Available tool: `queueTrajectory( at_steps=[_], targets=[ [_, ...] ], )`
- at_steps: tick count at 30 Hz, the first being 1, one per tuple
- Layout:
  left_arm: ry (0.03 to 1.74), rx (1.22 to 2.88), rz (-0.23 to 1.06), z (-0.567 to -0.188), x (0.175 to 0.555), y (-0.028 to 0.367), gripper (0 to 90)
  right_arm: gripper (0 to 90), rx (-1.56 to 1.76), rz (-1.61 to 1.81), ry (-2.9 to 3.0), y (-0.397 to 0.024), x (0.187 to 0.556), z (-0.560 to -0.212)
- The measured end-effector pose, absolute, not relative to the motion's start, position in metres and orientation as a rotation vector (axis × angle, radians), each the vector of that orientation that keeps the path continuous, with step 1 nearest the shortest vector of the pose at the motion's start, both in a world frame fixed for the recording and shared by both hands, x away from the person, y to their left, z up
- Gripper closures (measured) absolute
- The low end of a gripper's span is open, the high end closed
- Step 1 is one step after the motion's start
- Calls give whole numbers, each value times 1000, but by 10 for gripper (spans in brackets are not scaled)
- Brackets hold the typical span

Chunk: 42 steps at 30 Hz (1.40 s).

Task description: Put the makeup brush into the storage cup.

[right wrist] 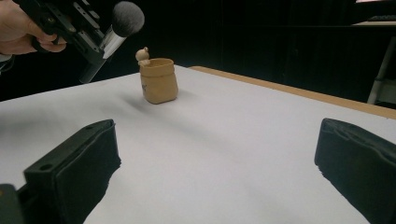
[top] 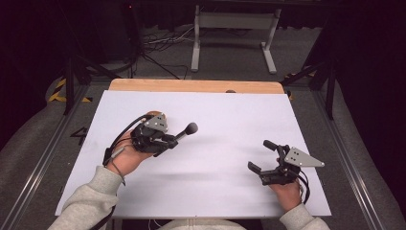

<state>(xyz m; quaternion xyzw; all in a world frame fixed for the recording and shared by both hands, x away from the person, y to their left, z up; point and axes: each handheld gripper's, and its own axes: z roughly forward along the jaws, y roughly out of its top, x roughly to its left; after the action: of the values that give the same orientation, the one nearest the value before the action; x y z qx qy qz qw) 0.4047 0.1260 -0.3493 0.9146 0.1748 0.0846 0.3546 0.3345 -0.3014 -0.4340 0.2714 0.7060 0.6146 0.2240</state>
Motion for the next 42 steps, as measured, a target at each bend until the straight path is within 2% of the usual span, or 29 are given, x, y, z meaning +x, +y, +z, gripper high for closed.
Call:
queueTrajectory(
  at_steps=[12,42],
  targets=[
    [552,2228,258,-344,409,134,737,0,746,1699,1949,-301,335,-434],
    [628,1892,319,-341,425,156,737,0,747,1702,1951,-302,334,-434]
  ],
)
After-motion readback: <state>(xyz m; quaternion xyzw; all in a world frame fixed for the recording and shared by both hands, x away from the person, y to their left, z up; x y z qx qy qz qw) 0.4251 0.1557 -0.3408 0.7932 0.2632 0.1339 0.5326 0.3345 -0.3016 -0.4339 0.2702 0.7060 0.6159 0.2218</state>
